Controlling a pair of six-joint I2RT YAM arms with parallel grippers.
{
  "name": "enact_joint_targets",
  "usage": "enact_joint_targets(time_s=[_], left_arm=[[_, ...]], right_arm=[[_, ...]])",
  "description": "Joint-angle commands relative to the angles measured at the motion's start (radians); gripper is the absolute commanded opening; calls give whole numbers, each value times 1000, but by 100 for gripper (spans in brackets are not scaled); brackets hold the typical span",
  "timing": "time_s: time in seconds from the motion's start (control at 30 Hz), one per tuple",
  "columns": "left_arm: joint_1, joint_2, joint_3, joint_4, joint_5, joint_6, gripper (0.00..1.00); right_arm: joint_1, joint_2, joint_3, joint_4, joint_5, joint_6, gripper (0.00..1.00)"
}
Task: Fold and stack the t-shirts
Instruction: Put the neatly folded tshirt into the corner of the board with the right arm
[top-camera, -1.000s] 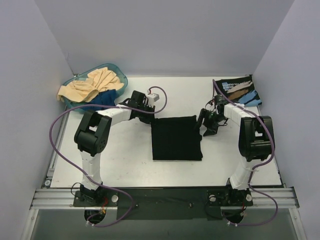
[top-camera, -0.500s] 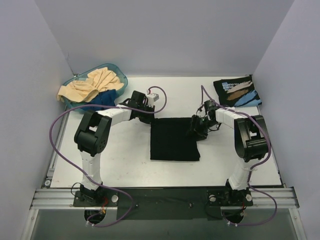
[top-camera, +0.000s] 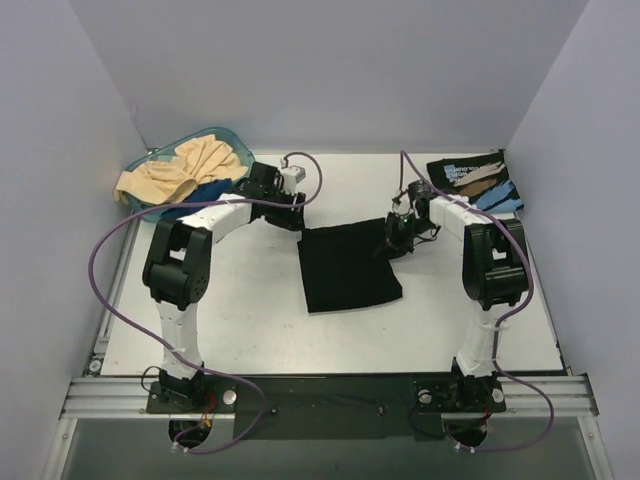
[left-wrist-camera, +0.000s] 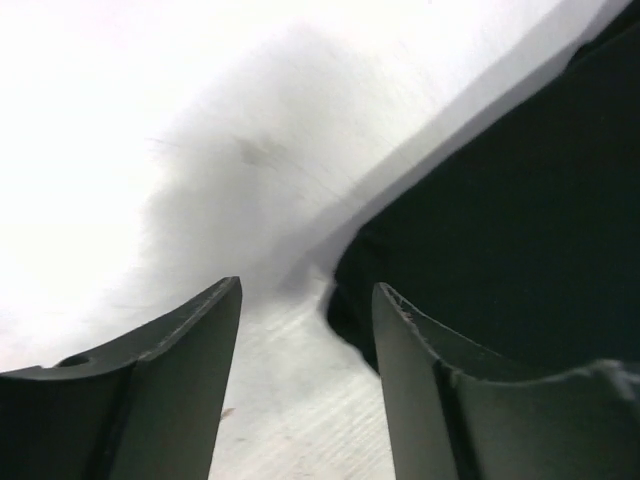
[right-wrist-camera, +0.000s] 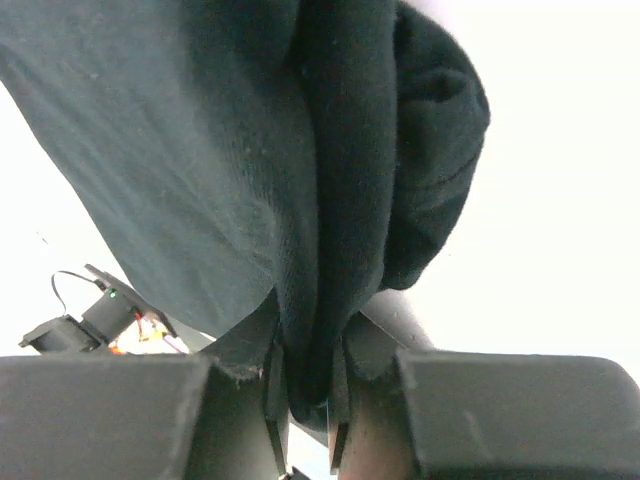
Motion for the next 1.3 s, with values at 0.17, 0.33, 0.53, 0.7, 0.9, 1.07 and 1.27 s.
enact_joint_targets(time_s=[0.17,0.33,0.53,0.7,0.9,1.07,1.27], left_arm=[[132,-142,168,-141,-46,152,68],[135,-166,147,-181,-46,194,69],[135,-146,167,-201,-44,192,69],[135,-134,179,-217,-32,191,69],[135,-126,170,-230,-37,209,69],[135,-125,170,-238,-46,215,69],[133,-122,160,-233,-44,215,69]], right_arm=[[-30,219,563,-439,308,-278,0],[-44,391,1025,-628,589,-369,0],[-47,401,1140,-475,867,-622,0],[-50,373,1154,-302,1000,-806,0],[-84,353,1176,-249,1059,-849,0],[-105,325,1190,-220,1076,-860,0],[-122,272,1188,-182,1079,-892,0]])
